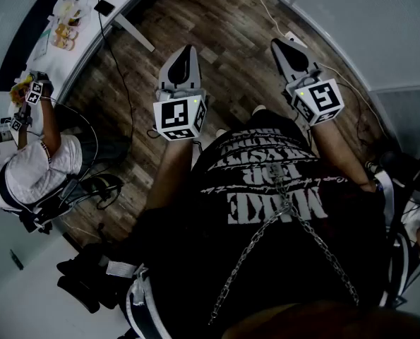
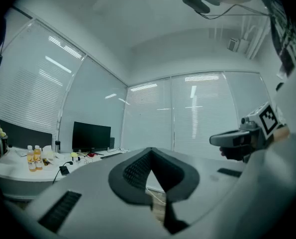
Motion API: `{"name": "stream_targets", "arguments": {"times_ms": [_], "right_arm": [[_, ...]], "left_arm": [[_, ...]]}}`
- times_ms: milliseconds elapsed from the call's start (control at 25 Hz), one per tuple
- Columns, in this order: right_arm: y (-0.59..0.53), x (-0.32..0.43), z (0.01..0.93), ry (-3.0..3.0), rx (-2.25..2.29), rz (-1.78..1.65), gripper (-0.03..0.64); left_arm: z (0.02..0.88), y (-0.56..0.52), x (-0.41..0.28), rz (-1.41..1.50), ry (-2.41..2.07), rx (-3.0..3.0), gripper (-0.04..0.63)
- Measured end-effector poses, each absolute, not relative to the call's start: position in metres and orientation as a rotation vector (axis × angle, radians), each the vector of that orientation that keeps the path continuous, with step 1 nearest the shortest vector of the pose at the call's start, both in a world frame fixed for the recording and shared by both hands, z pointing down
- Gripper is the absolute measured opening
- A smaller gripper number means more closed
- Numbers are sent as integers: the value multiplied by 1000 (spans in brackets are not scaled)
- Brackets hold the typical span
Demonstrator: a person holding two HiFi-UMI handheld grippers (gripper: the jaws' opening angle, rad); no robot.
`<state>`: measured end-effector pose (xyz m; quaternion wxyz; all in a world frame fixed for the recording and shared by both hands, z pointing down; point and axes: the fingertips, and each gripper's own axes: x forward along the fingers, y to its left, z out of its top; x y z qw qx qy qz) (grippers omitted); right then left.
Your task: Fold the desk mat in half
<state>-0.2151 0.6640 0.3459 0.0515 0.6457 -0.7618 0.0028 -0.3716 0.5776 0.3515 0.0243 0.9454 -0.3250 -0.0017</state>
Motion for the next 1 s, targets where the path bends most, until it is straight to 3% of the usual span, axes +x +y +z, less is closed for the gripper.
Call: {"name": "stream_targets", "arguments": {"times_ms": [480, 1000], "right_arm": [[628, -203, 352, -2328, 1991, 74, -6], [572, -99, 367, -2309, 1997, 113, -6]], "left_arm": [[364, 554, -342, 13, -950, 2906, 0], [387, 493, -272, 78, -1050, 2822, 0]]}}
